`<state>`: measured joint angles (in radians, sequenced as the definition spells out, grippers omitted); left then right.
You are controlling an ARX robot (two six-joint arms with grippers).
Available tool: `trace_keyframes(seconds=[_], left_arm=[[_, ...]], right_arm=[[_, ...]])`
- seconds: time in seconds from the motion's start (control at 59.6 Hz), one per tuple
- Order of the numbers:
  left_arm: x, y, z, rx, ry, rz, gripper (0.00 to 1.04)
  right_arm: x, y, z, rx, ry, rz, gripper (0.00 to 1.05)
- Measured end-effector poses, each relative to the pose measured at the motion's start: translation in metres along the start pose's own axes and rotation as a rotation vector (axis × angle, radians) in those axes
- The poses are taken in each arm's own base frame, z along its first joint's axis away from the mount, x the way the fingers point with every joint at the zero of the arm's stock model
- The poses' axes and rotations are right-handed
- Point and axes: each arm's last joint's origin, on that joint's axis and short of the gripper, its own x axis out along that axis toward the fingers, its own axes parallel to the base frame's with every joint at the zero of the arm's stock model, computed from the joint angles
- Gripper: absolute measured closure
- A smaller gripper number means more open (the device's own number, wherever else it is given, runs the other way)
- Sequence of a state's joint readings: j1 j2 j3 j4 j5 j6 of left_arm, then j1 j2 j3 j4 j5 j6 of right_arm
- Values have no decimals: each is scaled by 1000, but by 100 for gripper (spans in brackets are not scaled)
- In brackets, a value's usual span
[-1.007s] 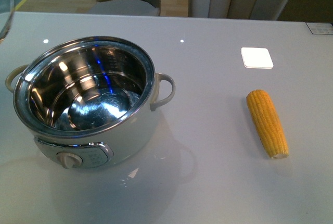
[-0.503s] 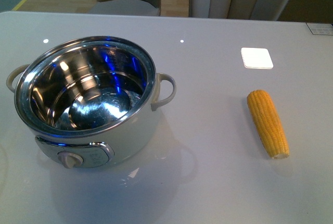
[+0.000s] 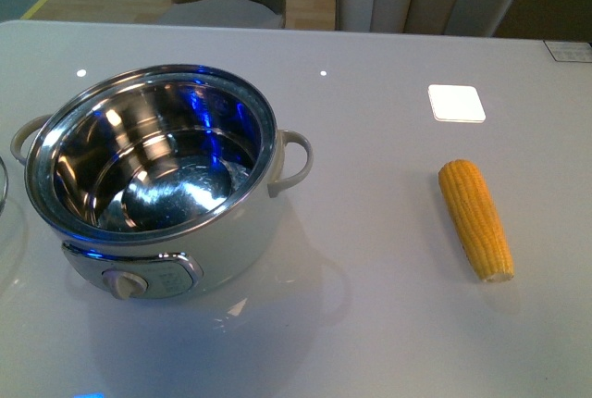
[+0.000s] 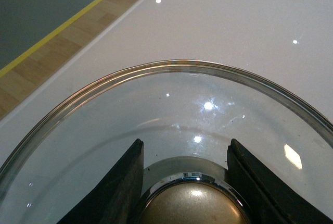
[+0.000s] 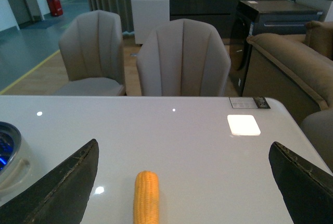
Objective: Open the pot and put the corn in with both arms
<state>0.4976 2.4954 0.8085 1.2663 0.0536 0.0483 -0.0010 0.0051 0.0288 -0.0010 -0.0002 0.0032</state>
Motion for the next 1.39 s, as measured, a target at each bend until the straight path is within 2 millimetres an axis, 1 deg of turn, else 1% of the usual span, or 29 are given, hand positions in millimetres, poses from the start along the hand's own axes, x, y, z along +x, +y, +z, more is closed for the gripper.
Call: trace_keyframes(seconds=[0.117,0.252,0.352,0.554,0.705,0.806,0.839,0.873,0.906,1.007,1.074,1.108,1.192,1.225,1.275,1.292,1.326,1.393], left_arm=[[9,0,-10,0,13,0,63],[14,-1,-17,1,16,-3,63],[16,-2,-22,0,20,-6,63],[16,-3,-24,-4,12,-16,62],[14,-3,-24,5,8,-24,39],[8,-3,-20,4,10,-23,23],[5,-3,-17,5,4,-20,18],[-2,-3,-6,3,-14,-18,9],[-6,-4,2,1,-31,-19,6],[-21,-7,28,1,-89,-39,8],[-34,-13,46,1,-129,-63,7],[-44,-18,57,-1,-149,-84,7],[-63,-26,72,-10,-170,-117,7],[-74,-30,80,-19,-180,-134,7],[-85,-34,87,-29,-189,-147,7],[-94,-36,92,-44,-198,-154,7],[-105,-37,98,-60,-208,-155,7],[-122,-39,105,-79,-227,-151,7]], right_arm=[[0,0,0,0,0,0,9],[0,0,0,0,0,0,9],[0,0,0,0,0,0,9],[0,0,0,0,0,0,9],[0,0,0,0,0,0,9],[0,0,0,0,0,0,9],[0,0,0,0,0,0,9],[0,0,0,0,0,0,9],[0,0,0,0,0,0,9],[0,0,0,0,0,0,9],[0,0,0,0,0,0,9],[0,0,0,0,0,0,9],[0,0,0,0,0,0,9],[0,0,0,0,0,0,9],[0,0,0,0,0,0,9],[0,0,0,0,0,0,9],[0,0,0,0,0,0,9],[0,0,0,0,0,0,9]])
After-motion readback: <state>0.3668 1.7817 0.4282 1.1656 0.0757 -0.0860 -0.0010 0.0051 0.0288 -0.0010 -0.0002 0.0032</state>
